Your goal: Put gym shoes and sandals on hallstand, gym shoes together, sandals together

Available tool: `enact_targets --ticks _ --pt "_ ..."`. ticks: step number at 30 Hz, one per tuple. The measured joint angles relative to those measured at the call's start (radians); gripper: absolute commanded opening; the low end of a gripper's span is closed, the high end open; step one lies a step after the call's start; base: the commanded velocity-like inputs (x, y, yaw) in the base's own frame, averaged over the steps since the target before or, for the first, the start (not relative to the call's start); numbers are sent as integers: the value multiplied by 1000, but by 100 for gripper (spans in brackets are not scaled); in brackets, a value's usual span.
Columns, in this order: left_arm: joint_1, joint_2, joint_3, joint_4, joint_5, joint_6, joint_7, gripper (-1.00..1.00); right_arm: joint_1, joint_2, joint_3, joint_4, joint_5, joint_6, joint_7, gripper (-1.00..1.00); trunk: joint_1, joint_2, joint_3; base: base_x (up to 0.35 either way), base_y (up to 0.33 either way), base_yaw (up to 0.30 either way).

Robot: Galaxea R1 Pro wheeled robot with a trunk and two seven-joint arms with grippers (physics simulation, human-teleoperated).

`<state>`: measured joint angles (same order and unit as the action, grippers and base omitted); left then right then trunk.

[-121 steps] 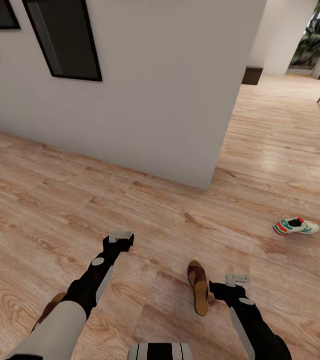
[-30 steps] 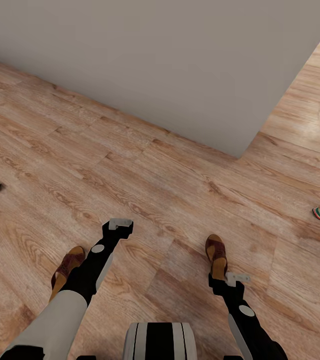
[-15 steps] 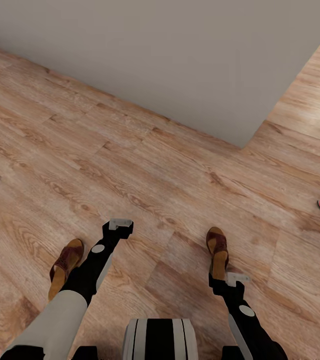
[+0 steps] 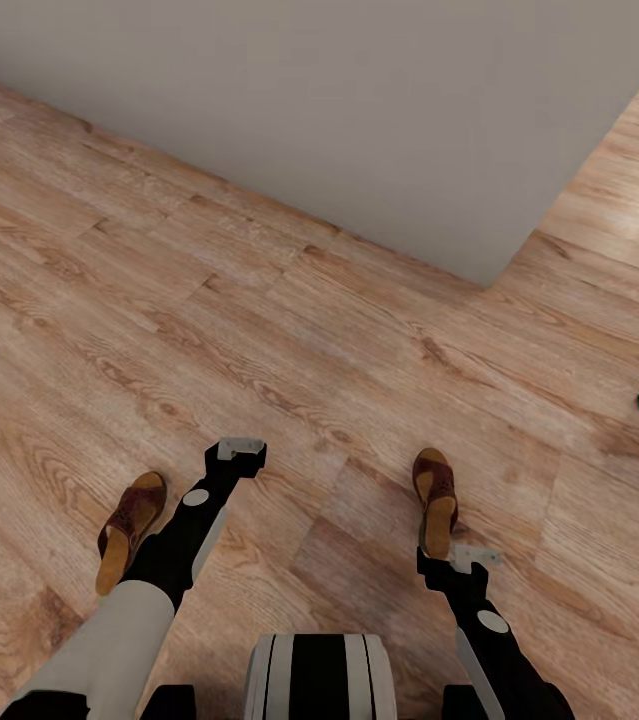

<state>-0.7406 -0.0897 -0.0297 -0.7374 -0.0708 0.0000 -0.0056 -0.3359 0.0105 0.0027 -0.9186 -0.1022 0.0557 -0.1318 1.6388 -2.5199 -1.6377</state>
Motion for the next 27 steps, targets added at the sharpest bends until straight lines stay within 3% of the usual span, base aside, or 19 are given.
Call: enact_targets --ticks 10,27 --pt "0 0 0 0 0 0 0 100 0 0 0 0 0 0 0 100 5 -2 -48 0 0 37" --pt "0 -1 0 0 0 -1 0 100 0 0 0 0 0 0 0 100 4 -2 -50 4 0 3"
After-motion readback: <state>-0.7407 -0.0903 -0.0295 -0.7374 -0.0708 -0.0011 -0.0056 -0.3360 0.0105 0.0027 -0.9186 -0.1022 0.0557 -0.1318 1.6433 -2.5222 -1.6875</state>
